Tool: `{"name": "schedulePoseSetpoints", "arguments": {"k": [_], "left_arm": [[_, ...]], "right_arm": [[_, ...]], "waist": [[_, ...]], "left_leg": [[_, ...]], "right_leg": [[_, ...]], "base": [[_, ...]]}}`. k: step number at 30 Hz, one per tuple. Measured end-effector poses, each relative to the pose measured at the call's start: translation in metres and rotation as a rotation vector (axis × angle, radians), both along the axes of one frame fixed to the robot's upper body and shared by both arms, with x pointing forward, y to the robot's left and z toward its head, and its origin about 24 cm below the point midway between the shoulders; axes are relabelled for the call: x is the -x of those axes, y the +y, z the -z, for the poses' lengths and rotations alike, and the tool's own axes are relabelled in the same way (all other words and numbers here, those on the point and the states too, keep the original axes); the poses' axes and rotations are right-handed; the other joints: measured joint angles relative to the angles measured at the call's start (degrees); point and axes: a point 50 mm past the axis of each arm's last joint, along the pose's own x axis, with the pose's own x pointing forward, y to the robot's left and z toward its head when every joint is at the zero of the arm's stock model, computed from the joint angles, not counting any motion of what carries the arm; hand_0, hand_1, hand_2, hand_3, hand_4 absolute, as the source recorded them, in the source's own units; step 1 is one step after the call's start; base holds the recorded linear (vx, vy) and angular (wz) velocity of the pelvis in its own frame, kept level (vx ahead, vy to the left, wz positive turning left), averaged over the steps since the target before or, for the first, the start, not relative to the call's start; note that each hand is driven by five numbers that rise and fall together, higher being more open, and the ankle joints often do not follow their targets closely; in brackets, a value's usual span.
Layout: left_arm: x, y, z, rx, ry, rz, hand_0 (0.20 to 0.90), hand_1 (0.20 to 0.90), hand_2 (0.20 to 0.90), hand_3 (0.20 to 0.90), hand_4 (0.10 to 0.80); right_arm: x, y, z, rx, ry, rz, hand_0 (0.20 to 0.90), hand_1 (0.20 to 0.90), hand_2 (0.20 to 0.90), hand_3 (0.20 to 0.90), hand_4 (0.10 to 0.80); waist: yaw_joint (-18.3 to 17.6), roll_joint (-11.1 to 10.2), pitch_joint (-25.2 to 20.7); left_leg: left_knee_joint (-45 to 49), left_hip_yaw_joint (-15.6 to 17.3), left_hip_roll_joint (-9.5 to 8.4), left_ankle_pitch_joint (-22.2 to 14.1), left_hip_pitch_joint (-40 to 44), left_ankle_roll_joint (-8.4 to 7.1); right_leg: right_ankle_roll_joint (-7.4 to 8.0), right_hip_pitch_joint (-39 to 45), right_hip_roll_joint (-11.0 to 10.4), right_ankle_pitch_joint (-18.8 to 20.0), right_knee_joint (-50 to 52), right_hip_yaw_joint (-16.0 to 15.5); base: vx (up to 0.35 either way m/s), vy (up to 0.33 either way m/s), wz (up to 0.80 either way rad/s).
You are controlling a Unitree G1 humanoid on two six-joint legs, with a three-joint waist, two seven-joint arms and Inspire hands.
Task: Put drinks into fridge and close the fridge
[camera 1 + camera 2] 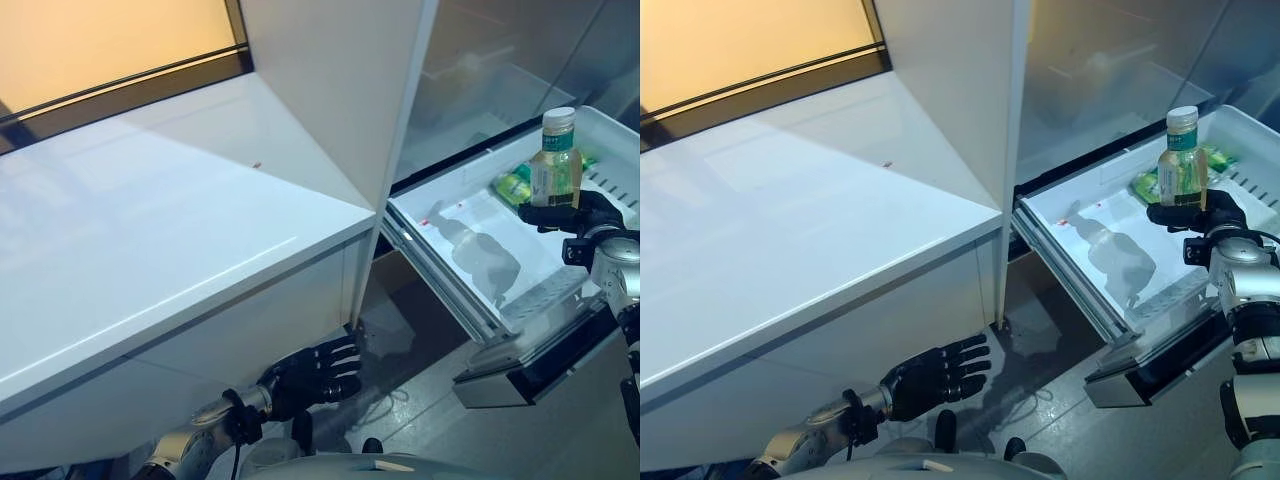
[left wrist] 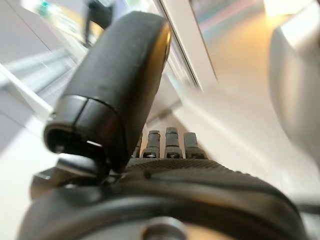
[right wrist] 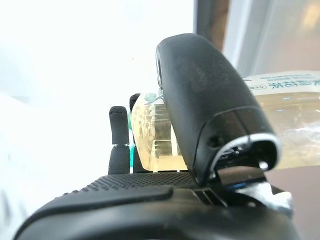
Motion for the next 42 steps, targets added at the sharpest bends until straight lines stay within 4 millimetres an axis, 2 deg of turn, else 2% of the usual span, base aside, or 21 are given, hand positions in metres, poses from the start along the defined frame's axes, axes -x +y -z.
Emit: {"name": "schedulePoseSetpoints", "arguments": {"k": [4, 8, 10, 12, 15, 18, 21, 31, 36, 42], "left_arm": [[-0.005, 0.017, 0.019, -0.180, -0.008, -0.098, 0.900, 0.900, 0.900, 0.900, 0.800], [-0.014, 0.050, 0.033, -0.466, -0.023, -0.185, 0.900, 0.900, 0.900, 0.900, 0.800], [-0.016, 0.070, 0.035, -0.601, -0.027, -0.256, 0.900, 0.900, 0.900, 0.900, 0.800], [-0.019, 0.081, 0.037, -0.653, -0.007, -0.318, 0.900, 0.900, 0.900, 0.900, 0.800], [-0.032, 0.096, 0.030, -0.704, -0.021, -0.427, 0.900, 0.900, 0.900, 0.900, 0.800], [-0.038, 0.106, 0.026, -0.790, -0.042, -0.434, 0.900, 0.900, 0.900, 0.900, 0.800], [-0.048, 0.106, 0.021, -0.825, -0.086, -0.392, 0.900, 0.900, 0.900, 0.900, 0.800], [-0.049, 0.103, 0.020, -0.811, -0.088, -0.343, 0.900, 0.900, 0.900, 0.900, 0.800], [-0.050, 0.102, 0.019, -0.802, -0.097, -0.336, 0.900, 0.900, 0.900, 0.900, 0.800], [-0.052, 0.103, 0.017, -0.800, -0.119, -0.337, 0.900, 0.900, 0.900, 0.900, 0.800]], "right_arm": [[-0.004, 0.001, -0.002, 0.011, 0.010, -0.004, 0.300, 0.300, 0.300, 0.200, 0.100], [-0.010, 0.004, -0.007, 0.011, 0.007, 0.004, 0.300, 0.300, 0.300, 0.200, 0.100], [-0.009, 0.002, -0.003, 0.022, 0.047, 0.022, 0.300, 0.300, 0.300, 0.200, 0.100], [-0.005, -0.003, 0.004, 0.044, 0.119, 0.048, 0.300, 0.300, 0.300, 0.200, 0.100], [0.000, -0.005, 0.019, 0.023, 0.218, 0.059, 0.300, 0.300, 0.300, 0.200, 0.100], [-0.004, -0.002, 0.013, 0.039, 0.217, 0.036, 0.300, 0.300, 0.300, 0.200, 0.100], [-0.006, -0.002, 0.009, 0.062, 0.249, 0.016, 0.300, 0.300, 0.300, 0.200, 0.100], [-0.003, -0.015, -0.011, 0.118, 0.410, -0.041, 0.300, 0.300, 0.300, 0.200, 0.100], [0.005, -0.024, -0.010, 0.170, 0.540, -0.058, 0.300, 0.300, 0.300, 0.200, 0.100], [0.016, -0.031, -0.002, 0.122, 0.674, -0.078, 0.300, 0.300, 0.300, 0.200, 0.100]], "waist": [[1.45, 0.04, 0.20], [2.54, -0.18, 3.32], [2.60, -0.49, 5.87], [2.81, -0.52, 7.10], [3.11, -0.86, 10.38], [2.94, -1.73, 11.41], [3.36, -1.94, 12.53], [4.48, -1.75, 14.56], [5.46, -1.95, 14.88], [6.26, -2.03, 14.93]], "left_leg": [[0.02, -1.41, -0.05, 1.21, -3.28, -0.12], [0.88, -2.52, 0.16, 2.06, -7.06, -0.34], [1.55, -2.55, 0.24, 2.10, -8.15, -0.39], [1.91, -2.56, 0.22, 2.11, -9.17, -0.37], [2.21, -2.67, 0.19, 2.14, -9.49, -0.32], [2.28, -2.48, 0.13, 2.14, -9.54, -0.32], [2.36, -2.56, 0.17, 2.17, -9.56, -0.29], [2.97, -2.62, 0.15, 2.31, -10.45, -0.11], [2.98, -2.64, 0.07, 2.39, -10.46, -0.01], [2.98, -2.78, 0.04, 2.55, -10.40, 0.09]], "right_leg": [[-0.23, -2.78, 0.19, 0.15, 0.09, -1.47], [-0.79, -5.98, 0.62, 0.54, 0.78, -2.62], [-0.82, -6.97, 0.56, 0.56, 1.40, -2.65], [-0.82, -8.01, 0.61, 0.56, 1.83, -2.68], [-0.82, -8.26, 0.49, 0.56, 2.21, -2.83], [-0.81, -8.38, 0.36, 0.56, 2.41, -2.82], [-0.81, -8.35, 0.34, 0.56, 2.45, -3.00], [-0.80, -9.00, 0.25, 0.55, 3.14, -4.02], [-0.79, -8.94, 0.18, 0.55, 3.23, -4.11], [-0.79, -8.75, 0.17, 0.55, 3.35, -4.46]], "base": [[-0.123, -0.058, 0.22], [-0.103, -0.041, 0.14], [-0.094, -0.024, 0.00], [-0.053, -0.018, 0.01], [-0.021, -0.011, 0.02], [0.000, 0.000, 0.00], [-0.015, 0.034, 0.03], [-0.006, -0.004, 0.03], [0.002, -0.005, 0.01], [0.006, -0.007, 0.02]]}}
